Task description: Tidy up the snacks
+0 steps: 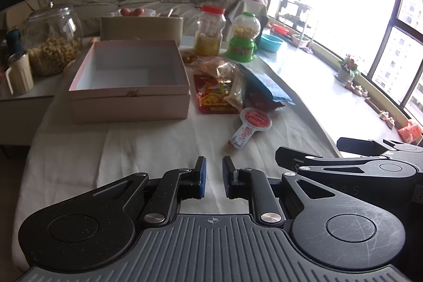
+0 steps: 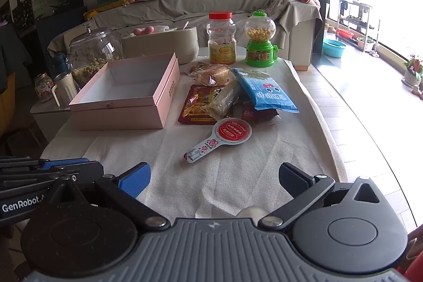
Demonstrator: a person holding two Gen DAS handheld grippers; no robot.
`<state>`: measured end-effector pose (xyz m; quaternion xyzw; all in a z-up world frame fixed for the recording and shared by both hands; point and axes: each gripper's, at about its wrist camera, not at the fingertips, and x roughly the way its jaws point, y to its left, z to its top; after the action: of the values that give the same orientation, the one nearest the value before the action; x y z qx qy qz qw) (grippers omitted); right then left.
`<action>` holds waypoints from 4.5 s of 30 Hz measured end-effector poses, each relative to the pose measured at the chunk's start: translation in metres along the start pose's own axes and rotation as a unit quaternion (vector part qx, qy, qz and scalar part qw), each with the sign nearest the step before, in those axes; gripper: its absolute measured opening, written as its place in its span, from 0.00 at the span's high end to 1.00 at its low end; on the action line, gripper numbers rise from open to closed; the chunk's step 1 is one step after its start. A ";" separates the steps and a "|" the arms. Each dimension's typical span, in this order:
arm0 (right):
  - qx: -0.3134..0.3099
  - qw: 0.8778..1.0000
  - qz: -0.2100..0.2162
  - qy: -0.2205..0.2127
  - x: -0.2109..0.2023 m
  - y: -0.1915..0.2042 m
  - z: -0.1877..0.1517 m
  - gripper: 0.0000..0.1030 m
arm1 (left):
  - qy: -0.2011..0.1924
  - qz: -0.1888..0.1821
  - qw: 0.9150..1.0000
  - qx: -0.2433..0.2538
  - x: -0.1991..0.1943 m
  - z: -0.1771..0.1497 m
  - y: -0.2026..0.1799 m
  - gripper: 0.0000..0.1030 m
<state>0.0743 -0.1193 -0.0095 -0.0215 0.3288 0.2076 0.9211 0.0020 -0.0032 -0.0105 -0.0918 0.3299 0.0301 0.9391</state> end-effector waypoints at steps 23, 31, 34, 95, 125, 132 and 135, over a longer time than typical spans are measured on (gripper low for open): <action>0.000 1.000 0.004 0.010 0.006 0.000 -0.001 0.00 | 0.014 -0.004 1.000 -0.006 0.006 0.002 0.004 0.83; 0.003 1.000 0.004 0.017 0.012 -0.005 -0.002 0.00 | 0.025 -0.005 1.000 -0.010 0.012 0.002 0.005 0.83; 0.005 1.000 0.008 0.013 0.015 -0.009 -0.002 0.00 | 0.031 -0.003 0.999 -0.015 0.019 0.004 0.009 0.83; -0.004 0.999 0.050 0.011 0.086 -0.079 -0.031 0.00 | 0.075 -0.135 0.967 0.205 0.203 0.061 -0.054 0.72; -0.003 1.000 -0.004 0.015 0.195 -0.012 0.089 0.46 | -0.026 -0.012 1.000 -0.006 0.110 -0.002 0.103 0.73; 0.021 0.996 0.037 0.085 0.188 -0.026 0.074 0.71 | -0.022 -0.042 0.998 -0.048 0.111 -0.001 0.116 0.73; 0.007 0.992 0.065 0.109 0.161 -0.027 0.051 0.71 | -0.006 -0.055 0.997 -0.054 0.110 0.002 0.119 0.74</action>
<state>0.2280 -0.0753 -0.0711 -0.0165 0.4297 0.2612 0.8642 0.0749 0.1132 -0.0955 -0.1606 0.3164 -0.0031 0.9349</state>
